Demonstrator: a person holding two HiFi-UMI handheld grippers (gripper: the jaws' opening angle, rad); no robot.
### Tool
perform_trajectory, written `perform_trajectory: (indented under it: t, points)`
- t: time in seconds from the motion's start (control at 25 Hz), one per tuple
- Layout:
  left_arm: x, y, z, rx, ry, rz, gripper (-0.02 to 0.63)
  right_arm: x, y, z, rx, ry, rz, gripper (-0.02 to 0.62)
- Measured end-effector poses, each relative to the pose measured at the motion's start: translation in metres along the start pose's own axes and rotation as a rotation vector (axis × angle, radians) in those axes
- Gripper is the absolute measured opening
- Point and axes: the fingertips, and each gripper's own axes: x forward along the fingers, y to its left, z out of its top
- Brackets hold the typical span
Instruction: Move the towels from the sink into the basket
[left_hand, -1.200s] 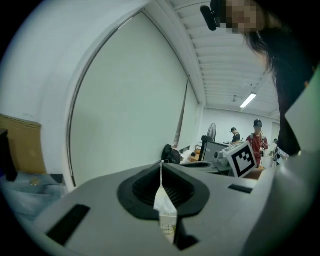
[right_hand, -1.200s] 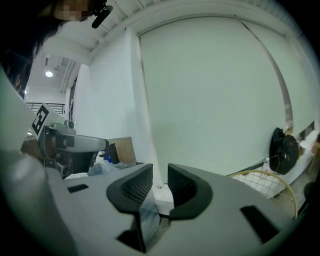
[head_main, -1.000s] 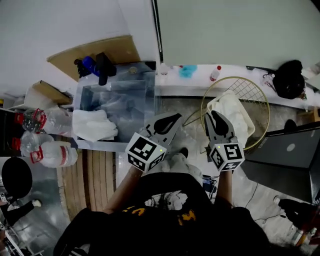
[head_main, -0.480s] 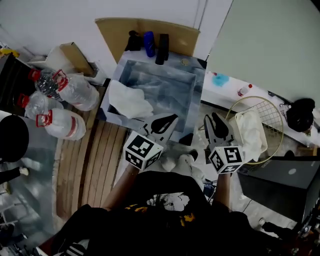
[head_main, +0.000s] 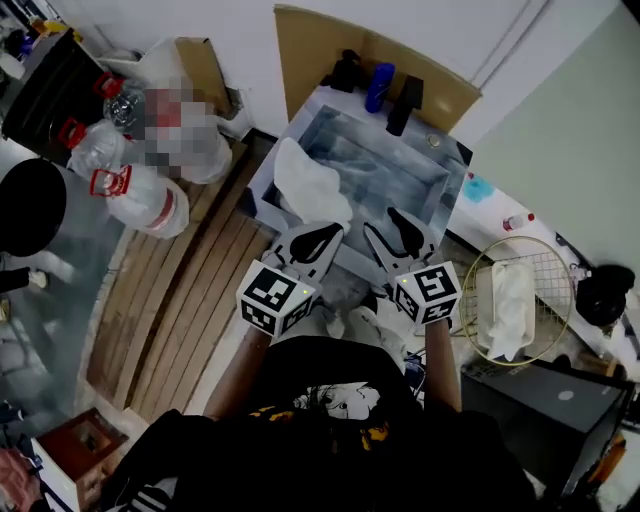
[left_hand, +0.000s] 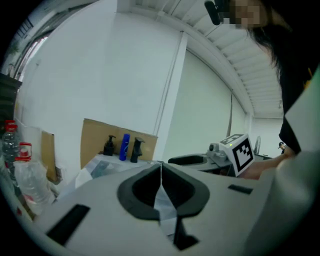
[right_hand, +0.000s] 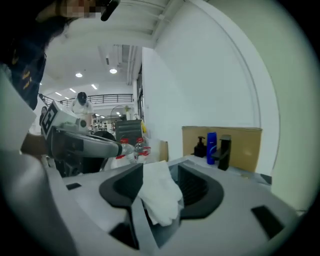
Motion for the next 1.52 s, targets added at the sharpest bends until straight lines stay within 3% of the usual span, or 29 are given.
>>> perform_trajectory:
  t: [0.24, 0.4, 0.6, 0.72, 0.92, 1.16, 1.24, 1.4, 1.52]
  points:
    - [-0.032, 0.049, -0.003, -0.047, -0.032, 0.177, 0.011, 0.083, 0.019, -0.023, -0.090, 0.128, 0.196, 0.290]
    - [-0.046, 0.070, -0.004, -0.076, -0.049, 0.281, 0.011, 0.133, 0.012, -0.052, -0.169, 0.236, 0.281, 0.310]
    - [-0.060, 0.086, -0.010, -0.113, -0.047, 0.396, 0.011, 0.188, -0.005, -0.110, -0.224, 0.442, 0.352, 0.354]
    - [-0.067, 0.089, -0.016, -0.127, -0.030, 0.444, 0.011, 0.215, -0.010, -0.138, -0.143, 0.535, 0.393, 0.398]
    - [-0.090, 0.099, -0.026, -0.142, -0.003, 0.532, 0.011, 0.255, -0.008, -0.175, 0.055, 0.652, 0.388, 0.454]
    - [-0.119, 0.107, -0.035, -0.168, -0.007, 0.614, 0.011, 0.271, 0.001, -0.195, 0.271, 0.699, 0.405, 0.454]
    - [-0.129, 0.111, -0.039, -0.177, -0.010, 0.631, 0.011, 0.269, 0.005, -0.194, 0.299, 0.716, 0.413, 0.437]
    - [-0.134, 0.117, -0.038, -0.179, -0.018, 0.622, 0.011, 0.261, 0.005, -0.184, 0.307, 0.689, 0.365, 0.225]
    - [-0.132, 0.120, -0.031, -0.167, -0.034, 0.592, 0.011, 0.249, 0.007, -0.164, 0.209, 0.600, 0.310, 0.139]
